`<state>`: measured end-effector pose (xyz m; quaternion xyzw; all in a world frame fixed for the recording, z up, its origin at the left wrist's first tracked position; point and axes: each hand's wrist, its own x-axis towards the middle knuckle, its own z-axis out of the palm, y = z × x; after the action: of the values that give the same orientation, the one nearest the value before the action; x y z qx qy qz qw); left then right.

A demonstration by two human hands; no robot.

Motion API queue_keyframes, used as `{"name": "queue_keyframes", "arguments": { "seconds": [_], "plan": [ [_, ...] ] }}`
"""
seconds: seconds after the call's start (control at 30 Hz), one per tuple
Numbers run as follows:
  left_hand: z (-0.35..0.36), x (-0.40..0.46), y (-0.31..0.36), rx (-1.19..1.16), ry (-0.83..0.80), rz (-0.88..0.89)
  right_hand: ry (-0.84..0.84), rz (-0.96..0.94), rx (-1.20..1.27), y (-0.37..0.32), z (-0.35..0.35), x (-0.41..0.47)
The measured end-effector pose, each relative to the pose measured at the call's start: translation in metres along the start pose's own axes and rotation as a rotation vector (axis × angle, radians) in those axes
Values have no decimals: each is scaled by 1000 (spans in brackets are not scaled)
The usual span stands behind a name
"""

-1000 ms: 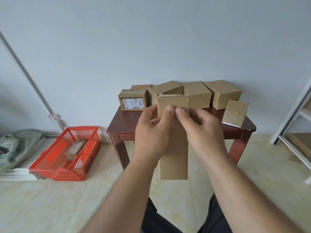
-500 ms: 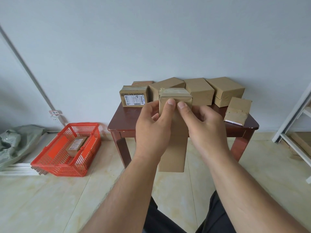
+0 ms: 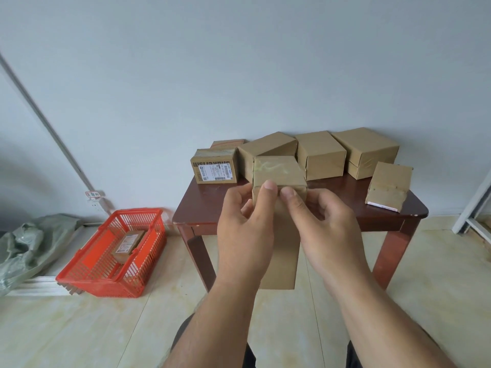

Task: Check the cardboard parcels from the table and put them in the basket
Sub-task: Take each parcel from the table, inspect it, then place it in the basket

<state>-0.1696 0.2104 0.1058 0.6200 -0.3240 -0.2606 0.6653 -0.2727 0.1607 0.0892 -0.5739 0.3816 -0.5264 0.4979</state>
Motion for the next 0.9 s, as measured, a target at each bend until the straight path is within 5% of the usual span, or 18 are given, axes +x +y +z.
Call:
{"name": "queue_keyframes", "arguments": {
  "seconds": [0.33, 0.9],
  "plan": [
    [23, 17, -2, -47, -110, -33, -99, 170, 75, 1, -11, 37],
    [12, 18, 19, 9, -232, 65, -240, 42, 100, -35, -17, 28]
  ]
}}
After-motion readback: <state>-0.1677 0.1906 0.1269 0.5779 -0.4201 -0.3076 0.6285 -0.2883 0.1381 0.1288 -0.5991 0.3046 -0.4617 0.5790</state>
